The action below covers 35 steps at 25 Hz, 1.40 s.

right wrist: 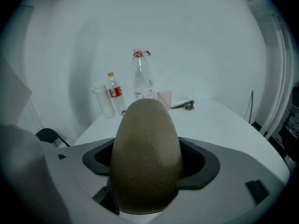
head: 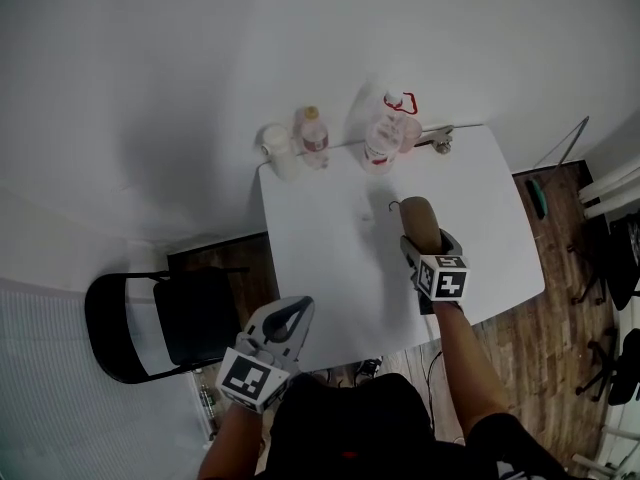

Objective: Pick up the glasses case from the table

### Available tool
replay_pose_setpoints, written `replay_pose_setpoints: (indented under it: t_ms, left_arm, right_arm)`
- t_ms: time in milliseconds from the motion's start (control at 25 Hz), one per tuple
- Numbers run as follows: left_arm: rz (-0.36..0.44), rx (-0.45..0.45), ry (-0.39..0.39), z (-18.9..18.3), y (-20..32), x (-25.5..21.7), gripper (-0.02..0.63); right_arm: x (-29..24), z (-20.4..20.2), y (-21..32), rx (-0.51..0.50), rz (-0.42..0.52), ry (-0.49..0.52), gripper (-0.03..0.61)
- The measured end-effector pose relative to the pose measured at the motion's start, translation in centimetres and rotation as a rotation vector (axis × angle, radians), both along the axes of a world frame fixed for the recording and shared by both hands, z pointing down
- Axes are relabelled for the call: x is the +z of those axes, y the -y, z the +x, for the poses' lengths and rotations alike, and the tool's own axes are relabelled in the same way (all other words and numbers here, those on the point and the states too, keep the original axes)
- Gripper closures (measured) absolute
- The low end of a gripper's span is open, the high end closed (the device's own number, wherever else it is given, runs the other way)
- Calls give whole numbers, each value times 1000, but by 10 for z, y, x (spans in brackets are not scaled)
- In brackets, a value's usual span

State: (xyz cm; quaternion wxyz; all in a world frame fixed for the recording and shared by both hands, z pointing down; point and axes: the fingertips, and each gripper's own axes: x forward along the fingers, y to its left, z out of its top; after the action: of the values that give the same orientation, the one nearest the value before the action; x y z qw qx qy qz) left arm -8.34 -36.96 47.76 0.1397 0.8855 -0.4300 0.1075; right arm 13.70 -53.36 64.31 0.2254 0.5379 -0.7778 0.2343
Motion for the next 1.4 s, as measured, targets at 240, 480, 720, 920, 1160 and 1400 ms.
replay_pose_setpoints:
  t_ms: [240, 480, 720, 920, 1160, 1400]
  left_arm:
    - [69, 73, 21, 15, -5, -15, 592]
    - [151, 108, 23, 19, -8, -49, 592]
    - [224, 106, -33, 18, -14, -97, 591]
    - [283, 123, -46, 22, -15, -128, 592]
    - [330, 148, -37, 29, -21, -144, 592]
    - [329, 154, -36, 31, -24, -145, 592]
  right_arm:
    - [-91, -13, -34, -67, 144, 30, 195]
    - [-182, -18, -81, -110, 296, 74, 195]
    - [-255, -9, -128, -130, 453, 87, 195]
    - [-290, -7, -152, -142, 546, 64, 195]
    - [-295, -7, -159, -128, 553, 97, 195]
    - [-305, -10, -164, -145, 577, 110, 195]
